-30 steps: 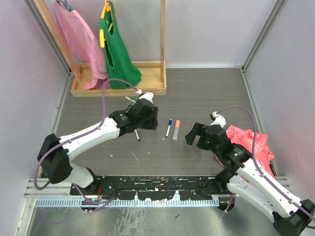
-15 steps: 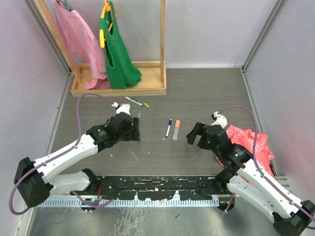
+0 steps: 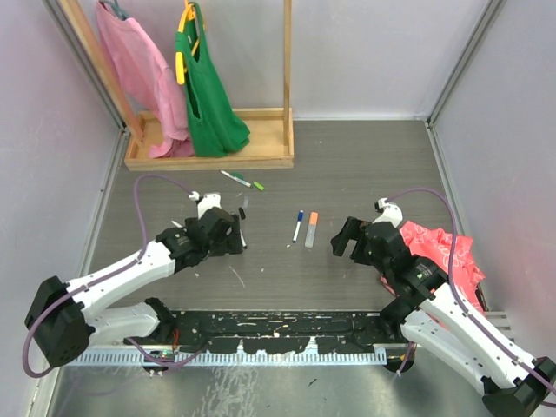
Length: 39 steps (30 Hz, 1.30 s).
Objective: Insert the pens into the pen caps
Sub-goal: Pick up the pen from the center of the board.
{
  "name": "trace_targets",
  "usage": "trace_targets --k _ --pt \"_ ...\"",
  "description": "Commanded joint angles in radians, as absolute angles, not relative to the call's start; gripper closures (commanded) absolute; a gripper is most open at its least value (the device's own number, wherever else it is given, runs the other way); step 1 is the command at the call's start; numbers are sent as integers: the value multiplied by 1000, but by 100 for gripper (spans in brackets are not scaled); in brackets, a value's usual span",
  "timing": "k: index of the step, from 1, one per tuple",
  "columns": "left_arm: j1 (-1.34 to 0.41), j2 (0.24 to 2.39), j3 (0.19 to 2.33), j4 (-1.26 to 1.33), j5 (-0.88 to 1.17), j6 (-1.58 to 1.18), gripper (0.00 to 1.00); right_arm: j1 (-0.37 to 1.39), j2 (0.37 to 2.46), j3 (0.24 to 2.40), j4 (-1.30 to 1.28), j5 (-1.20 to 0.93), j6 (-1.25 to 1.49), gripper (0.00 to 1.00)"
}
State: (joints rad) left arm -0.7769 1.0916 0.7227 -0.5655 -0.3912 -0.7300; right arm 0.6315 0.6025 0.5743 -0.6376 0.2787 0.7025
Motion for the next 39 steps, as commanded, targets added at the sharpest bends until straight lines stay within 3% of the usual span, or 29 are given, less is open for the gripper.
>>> trace_targets --k 1,10,20,31,39 --pt "-761 1168 750 -471 -434 -760 9 628 610 614 -625 285 683 1" --pt "-744 1403 843 -377 -443 -761 23 628 623 606 -619 276 680 1" --pt "-742 1580 910 -320 -423 -769 31 629 632 604 -611 275 671 1" --pt "-729 1618 881 -283 -424 -799 48 628 624 602 -609 258 666 1" --pt "-714 1596 818 -266 -437 -818 53 629 617 602 -609 254 665 1"
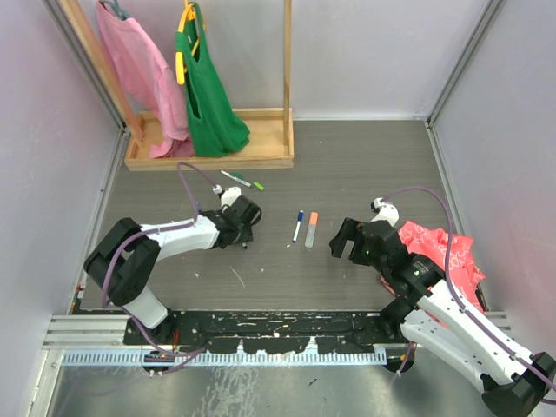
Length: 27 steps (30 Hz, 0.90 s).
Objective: Insert the pens into the pen caps
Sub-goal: Pick up the pen from the center of the board.
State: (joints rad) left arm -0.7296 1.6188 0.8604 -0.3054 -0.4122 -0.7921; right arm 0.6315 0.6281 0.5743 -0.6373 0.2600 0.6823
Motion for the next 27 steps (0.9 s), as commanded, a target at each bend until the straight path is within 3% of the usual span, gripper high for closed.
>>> trace_targets --k 1,12,24,27 --pt "-710 1594 810 -264 -438 -820 55 629 615 602 -610 252 665 1" --pt "-704 1591 775 -281 -448 -804 72 628 608 598 -614 248 676 1" --pt "-689 1442 726 -355 -492 -757 100 629 607 609 -618 249 671 1" --pt "-687 1365 736 -402 -500 -710 100 629 612 613 -603 193 629 1"
